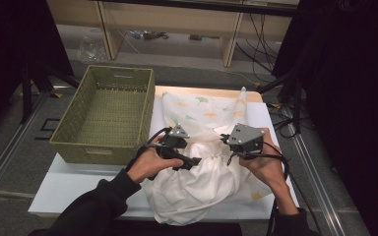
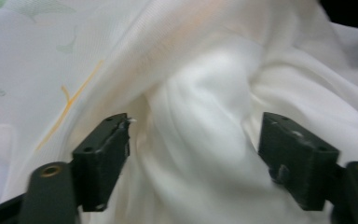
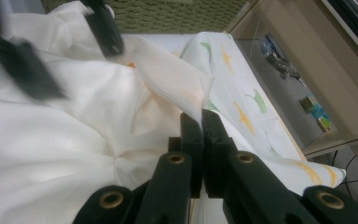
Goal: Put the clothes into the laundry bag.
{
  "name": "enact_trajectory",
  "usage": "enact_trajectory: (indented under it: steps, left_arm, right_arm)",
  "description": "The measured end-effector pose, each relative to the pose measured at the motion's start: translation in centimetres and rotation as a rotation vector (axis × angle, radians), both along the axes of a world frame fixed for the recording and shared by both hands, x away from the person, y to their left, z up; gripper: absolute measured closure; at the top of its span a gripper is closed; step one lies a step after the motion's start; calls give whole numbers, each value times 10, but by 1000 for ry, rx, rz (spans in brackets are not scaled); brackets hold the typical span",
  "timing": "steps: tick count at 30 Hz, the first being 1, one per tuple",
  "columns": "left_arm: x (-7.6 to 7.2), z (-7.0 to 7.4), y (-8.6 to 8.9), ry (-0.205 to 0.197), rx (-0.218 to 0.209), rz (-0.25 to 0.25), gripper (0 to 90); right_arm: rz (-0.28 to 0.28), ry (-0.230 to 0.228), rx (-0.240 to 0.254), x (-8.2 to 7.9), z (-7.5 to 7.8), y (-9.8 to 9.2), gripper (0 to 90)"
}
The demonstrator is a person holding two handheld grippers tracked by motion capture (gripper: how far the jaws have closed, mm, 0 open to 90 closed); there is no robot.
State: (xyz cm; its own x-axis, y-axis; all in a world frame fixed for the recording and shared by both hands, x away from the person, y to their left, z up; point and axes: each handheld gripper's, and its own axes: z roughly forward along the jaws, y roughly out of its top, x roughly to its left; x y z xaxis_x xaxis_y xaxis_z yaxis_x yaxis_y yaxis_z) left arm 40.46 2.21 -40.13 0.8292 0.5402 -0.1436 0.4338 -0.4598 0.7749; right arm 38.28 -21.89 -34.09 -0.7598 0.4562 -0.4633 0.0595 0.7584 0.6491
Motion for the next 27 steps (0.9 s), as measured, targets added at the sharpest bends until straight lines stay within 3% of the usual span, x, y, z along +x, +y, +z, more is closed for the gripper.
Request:
enact_trajectory:
  steps: [2,3,6,7,8,10,11,12,13,14,15,16,17,19,22,23,24,25,27]
  left_arm:
    - [-15,-2,17,-10,3,-1,183]
    - [-15,-2,17,-10,3,-1,183]
    - [-18,-16,28,-46,78,-3,160]
    - [-16,-22,28,-10,71,-15,144]
    - [-12,-29,26,45,25,0,144]
    - [-5,-41,19,135,-20,-1,113]
    - [-2,-47,13,157,-25,-14,100]
    - [1,-52,6,178,-26,-13,22]
    - [4,-58,-2,214,-22,-16,38]
    - [7,-63,-9,251,-15,-46,106]
    - [9,-65,-15,285,12,-80,106]
    - [11,-67,-20,283,19,-106,225]
    - [11,-66,-25,256,52,-121,325]
    - [11,-61,-28,220,67,-133,552]
    - [10,-49,-27,191,31,-91,626]
    - [13,-43,-25,171,40,-88,639]
    - [17,-37,-21,147,60,-95,647]
    - [21,-27,-25,156,-29,-18,656]
    - [25,-20,-27,151,-44,-5,657]
  right_arm:
    - [12,-4,-7,0,0,0,900]
    - [12,-4,-7,0,0,0,900]
    - [6,9,-6,0,-1,2,900]
    - [8,13,-9,1,-2,4,900]
    - [8,13,-9,1,-2,4,900]
    - [7,19,-13,1,-4,7,900]
    - [15,23,-21,1,-4,7,900]
    - [16,27,-23,2,-6,8,900]
    - [13,29,-23,2,-7,9,900]
    - [17,27,-25,2,-7,9,900]
    - [17,27,-25,2,-7,9,900]
    - [18,36,-29,1,-8,9,900]
    - [26,33,-39,2,-8,9,900]
    - [23,30,-37,2,-8,10,900]
    - [29,22,-39,1,-7,9,900]
    - [20,32,-30,0,-6,9,900]
    - [31,15,-24,0,-4,8,900]
    - [37,-2,-13,-2,1,9,900]
    - [47,-2,-18,-4,4,9,900]
